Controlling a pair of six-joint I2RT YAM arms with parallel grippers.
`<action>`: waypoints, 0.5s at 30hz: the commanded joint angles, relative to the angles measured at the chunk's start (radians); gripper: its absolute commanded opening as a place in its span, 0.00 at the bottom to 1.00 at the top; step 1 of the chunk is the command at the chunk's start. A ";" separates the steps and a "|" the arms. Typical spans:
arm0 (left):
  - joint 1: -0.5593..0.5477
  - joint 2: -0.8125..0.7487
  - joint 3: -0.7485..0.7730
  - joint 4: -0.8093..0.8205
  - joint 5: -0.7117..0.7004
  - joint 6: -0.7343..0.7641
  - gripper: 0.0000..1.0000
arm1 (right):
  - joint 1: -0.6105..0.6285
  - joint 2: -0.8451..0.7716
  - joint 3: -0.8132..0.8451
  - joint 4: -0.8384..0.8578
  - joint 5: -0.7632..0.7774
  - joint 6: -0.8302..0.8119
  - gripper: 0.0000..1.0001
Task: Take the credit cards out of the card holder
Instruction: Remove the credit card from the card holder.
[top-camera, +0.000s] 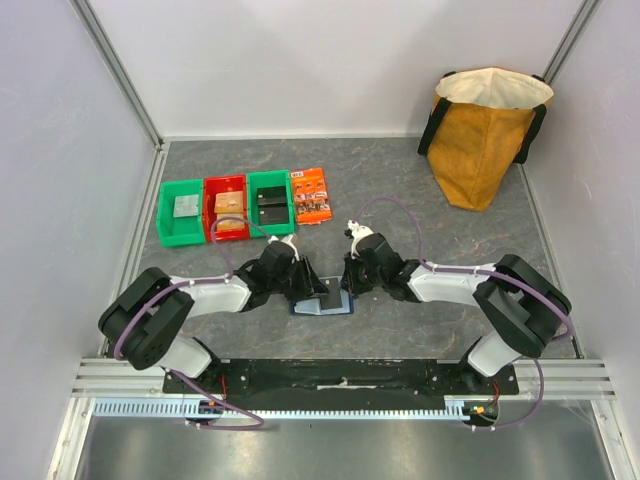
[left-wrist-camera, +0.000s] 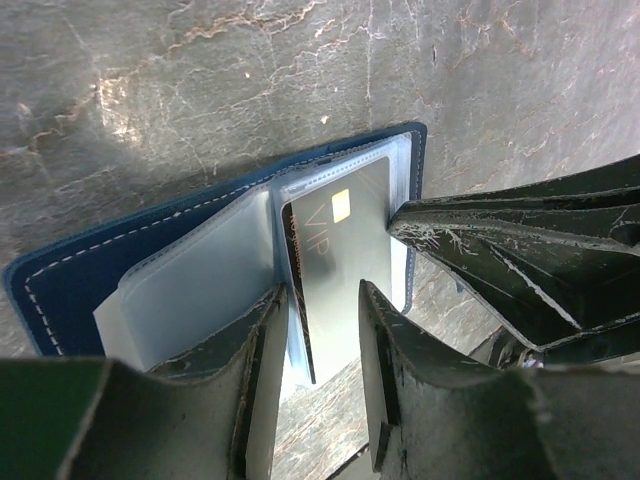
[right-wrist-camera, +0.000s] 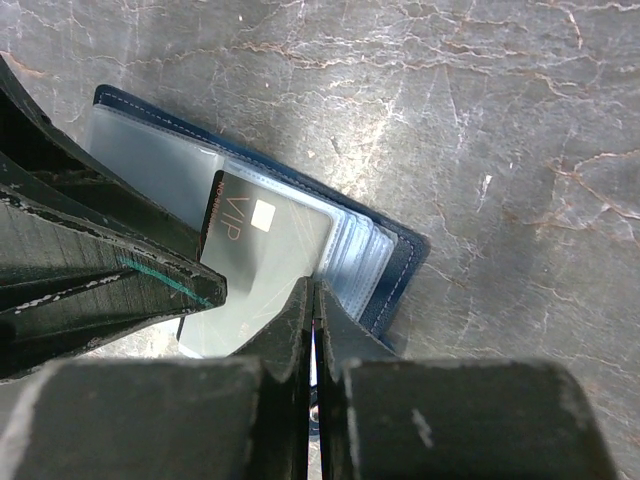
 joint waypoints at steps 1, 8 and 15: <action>0.006 -0.011 -0.047 0.060 -0.003 -0.049 0.40 | 0.005 0.057 -0.015 -0.080 -0.014 -0.023 0.02; 0.026 -0.051 -0.119 0.149 -0.006 -0.112 0.29 | 0.005 0.070 -0.013 -0.098 -0.011 -0.027 0.00; 0.035 -0.091 -0.162 0.196 -0.015 -0.138 0.13 | 0.005 0.077 -0.010 -0.106 -0.005 -0.029 0.00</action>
